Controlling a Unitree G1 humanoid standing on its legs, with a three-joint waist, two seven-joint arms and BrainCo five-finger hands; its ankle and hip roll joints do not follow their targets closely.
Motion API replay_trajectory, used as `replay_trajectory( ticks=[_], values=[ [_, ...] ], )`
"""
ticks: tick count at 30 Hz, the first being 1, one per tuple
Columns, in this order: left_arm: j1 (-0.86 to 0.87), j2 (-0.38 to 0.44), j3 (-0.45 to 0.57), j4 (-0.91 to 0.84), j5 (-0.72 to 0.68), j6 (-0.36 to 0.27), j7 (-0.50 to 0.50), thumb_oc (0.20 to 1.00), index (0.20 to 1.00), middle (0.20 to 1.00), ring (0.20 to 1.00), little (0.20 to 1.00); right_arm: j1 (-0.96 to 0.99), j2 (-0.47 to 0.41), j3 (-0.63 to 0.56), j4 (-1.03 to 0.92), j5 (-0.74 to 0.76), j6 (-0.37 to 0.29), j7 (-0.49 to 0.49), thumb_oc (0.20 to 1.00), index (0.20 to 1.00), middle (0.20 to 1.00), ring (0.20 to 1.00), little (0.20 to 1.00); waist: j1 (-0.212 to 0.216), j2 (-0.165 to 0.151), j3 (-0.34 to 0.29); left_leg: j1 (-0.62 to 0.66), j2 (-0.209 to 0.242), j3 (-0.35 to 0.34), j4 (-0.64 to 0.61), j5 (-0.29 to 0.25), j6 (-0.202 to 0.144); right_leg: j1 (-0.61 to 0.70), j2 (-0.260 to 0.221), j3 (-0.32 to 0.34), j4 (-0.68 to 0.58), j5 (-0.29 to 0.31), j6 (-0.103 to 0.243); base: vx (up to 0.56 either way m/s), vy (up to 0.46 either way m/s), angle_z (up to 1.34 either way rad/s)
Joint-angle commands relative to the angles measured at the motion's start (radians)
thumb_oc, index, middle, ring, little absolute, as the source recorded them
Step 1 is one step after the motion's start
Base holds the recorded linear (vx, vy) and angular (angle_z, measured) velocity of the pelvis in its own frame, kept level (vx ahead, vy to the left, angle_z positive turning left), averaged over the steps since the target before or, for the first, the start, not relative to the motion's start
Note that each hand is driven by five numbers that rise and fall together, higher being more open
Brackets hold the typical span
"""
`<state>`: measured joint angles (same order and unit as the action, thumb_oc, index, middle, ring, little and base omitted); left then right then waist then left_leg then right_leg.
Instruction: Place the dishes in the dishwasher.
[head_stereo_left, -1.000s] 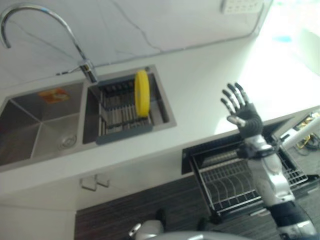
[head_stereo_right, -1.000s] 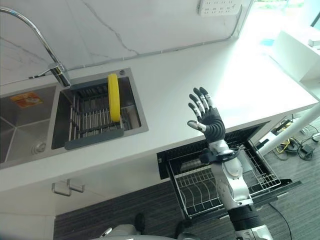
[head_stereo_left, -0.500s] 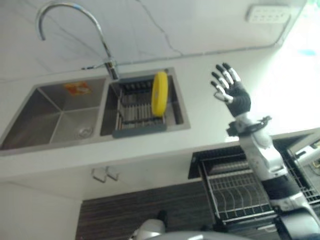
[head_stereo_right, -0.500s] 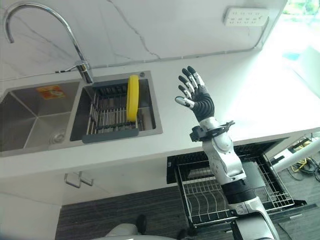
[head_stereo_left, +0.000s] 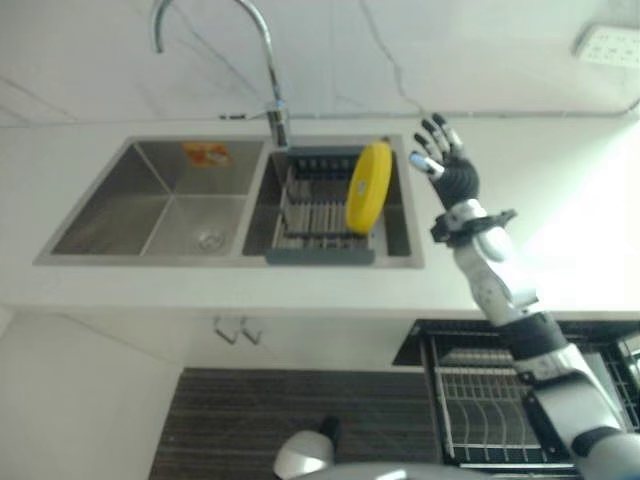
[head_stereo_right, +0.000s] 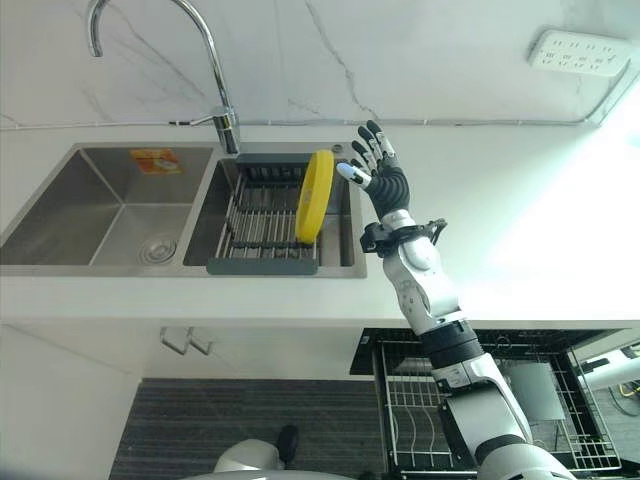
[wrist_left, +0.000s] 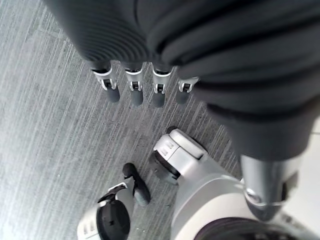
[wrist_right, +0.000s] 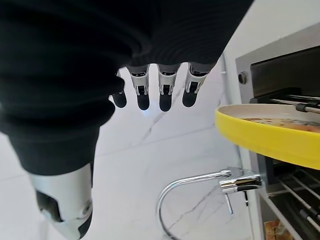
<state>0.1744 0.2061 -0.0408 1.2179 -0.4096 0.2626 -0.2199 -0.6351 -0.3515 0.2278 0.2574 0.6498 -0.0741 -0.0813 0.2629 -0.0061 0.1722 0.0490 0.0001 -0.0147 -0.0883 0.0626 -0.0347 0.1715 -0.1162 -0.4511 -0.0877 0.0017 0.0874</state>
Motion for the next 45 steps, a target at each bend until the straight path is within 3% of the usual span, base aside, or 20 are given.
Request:
replay_trajectory(
  ticks=[1, 5, 10, 22, 45],
  values=[
    [-0.022, 0.023, -0.074, 0.057, 0.039, 0.001, -0.019, 1.000, 1.000, 1.000, 1.000, 1.000, -0.084, -0.034, -0.004, -0.001, 0.027, -0.058, -0.029, 1.000, 1.000, 1.000, 1.000, 1.000, 0.029, 0.013, -0.003, -0.067, 0.029, 0.023, 0.017, -0.031, -0.016, 0.034, -0.024, -0.029, 0.084, -0.121, 0.004, 0.05, 0.009, 0.11],
    [-0.017, 0.026, -0.085, 0.052, 0.050, -0.003, -0.011, 1.000, 1.000, 1.000, 1.000, 1.000, -0.112, -0.044, -0.029, 0.040, 0.034, -0.109, -0.080, 1.000, 1.000, 1.000, 1.000, 1.000, 0.044, 0.015, 0.001, -0.072, 0.022, 0.010, 0.018, -0.030, -0.013, 0.038, -0.028, -0.034, 0.092, -0.125, 0.006, 0.06, 0.002, 0.08],
    [-0.013, 0.031, -0.084, 0.058, 0.055, -0.007, -0.013, 1.000, 1.000, 1.000, 1.000, 1.000, -0.129, -0.047, -0.039, 0.062, 0.037, -0.127, -0.094, 1.000, 1.000, 1.000, 1.000, 1.000, 0.047, 0.025, 0.005, -0.069, 0.018, 0.001, 0.018, -0.029, -0.011, 0.038, -0.035, -0.035, 0.099, -0.126, 0.008, 0.03, -0.004, 0.08],
    [-0.007, 0.034, -0.077, 0.049, 0.045, 0.002, -0.015, 1.000, 1.000, 1.000, 1.000, 1.000, -0.122, -0.031, -0.021, 0.095, 0.019, -0.073, -0.067, 1.000, 1.000, 1.000, 1.000, 1.000, 0.046, 0.037, 0.017, -0.071, 0.016, -0.009, 0.023, -0.026, -0.009, 0.032, -0.043, -0.029, 0.112, -0.131, 0.007, 0.03, -0.002, -0.01],
    [-0.017, 0.040, -0.088, 0.033, 0.027, 0.007, -0.020, 1.000, 1.000, 1.000, 1.000, 1.000, -0.143, 0.025, 0.025, 0.158, 0.009, -0.065, -0.076, 1.000, 1.000, 1.000, 1.000, 1.000, 0.059, 0.060, 0.050, -0.085, 0.000, -0.027, 0.024, -0.017, 0.002, 0.017, -0.062, -0.039, 0.141, -0.133, 0.012, 0.00, 0.005, 0.00]
  ],
)
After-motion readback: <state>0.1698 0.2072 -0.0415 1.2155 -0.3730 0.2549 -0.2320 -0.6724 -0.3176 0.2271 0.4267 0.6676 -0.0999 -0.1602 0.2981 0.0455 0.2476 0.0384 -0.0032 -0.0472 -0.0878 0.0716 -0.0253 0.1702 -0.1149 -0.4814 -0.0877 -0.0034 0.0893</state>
